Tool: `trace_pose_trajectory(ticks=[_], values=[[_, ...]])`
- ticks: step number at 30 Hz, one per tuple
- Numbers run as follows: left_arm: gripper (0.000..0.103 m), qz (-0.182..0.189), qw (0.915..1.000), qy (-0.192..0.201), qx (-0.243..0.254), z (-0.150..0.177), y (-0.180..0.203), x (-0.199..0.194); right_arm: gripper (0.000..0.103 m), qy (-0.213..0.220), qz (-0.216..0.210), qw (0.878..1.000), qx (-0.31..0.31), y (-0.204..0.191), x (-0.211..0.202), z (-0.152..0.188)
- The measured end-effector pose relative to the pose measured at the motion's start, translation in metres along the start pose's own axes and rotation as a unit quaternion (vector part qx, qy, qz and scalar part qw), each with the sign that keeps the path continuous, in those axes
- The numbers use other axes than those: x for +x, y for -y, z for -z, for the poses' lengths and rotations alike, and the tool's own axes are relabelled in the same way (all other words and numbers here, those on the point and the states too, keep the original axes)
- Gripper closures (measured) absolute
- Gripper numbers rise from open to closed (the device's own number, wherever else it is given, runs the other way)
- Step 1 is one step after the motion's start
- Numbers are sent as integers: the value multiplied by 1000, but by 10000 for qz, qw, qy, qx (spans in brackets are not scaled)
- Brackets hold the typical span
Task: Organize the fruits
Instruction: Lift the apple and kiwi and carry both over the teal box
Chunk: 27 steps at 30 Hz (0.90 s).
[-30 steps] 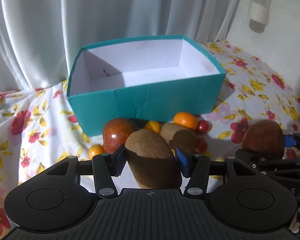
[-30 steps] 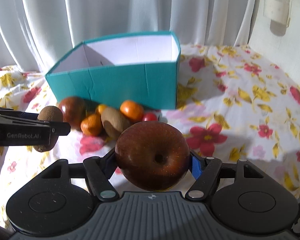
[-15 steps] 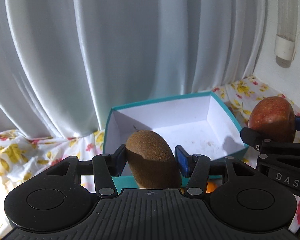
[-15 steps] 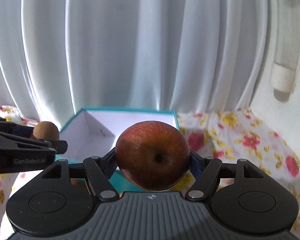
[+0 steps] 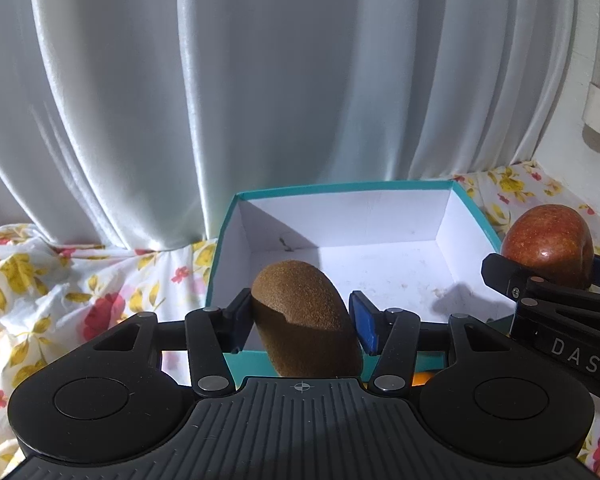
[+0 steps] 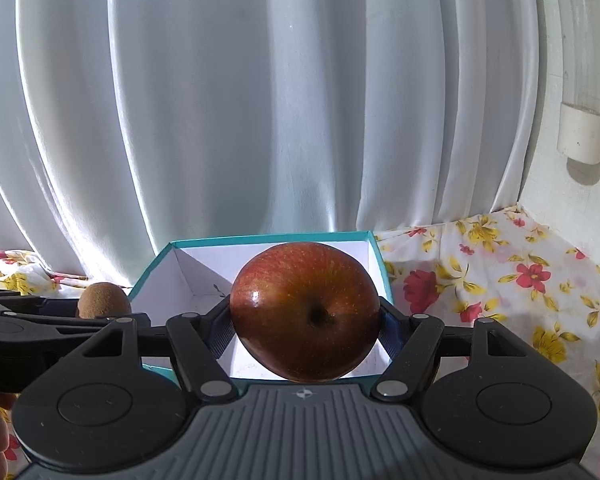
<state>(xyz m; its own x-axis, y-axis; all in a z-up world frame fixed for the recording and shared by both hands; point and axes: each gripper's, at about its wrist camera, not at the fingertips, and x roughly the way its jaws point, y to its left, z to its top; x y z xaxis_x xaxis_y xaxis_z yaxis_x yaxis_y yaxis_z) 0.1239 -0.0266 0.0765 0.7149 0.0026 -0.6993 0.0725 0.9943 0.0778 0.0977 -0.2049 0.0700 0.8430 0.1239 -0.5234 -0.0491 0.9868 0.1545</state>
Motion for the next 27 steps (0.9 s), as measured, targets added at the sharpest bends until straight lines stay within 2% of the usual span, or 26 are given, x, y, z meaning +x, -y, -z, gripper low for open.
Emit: trace_pose_trajectory(ticks=[19, 27], values=[[47, -153, 9984, -532, -134, 9, -14, 57, 32, -313, 220, 9991, -196, -1, 54, 20], [48, -98, 9985, -524, -114, 9, -13, 66, 32, -509, 298, 9977, -335, -3, 78, 32]])
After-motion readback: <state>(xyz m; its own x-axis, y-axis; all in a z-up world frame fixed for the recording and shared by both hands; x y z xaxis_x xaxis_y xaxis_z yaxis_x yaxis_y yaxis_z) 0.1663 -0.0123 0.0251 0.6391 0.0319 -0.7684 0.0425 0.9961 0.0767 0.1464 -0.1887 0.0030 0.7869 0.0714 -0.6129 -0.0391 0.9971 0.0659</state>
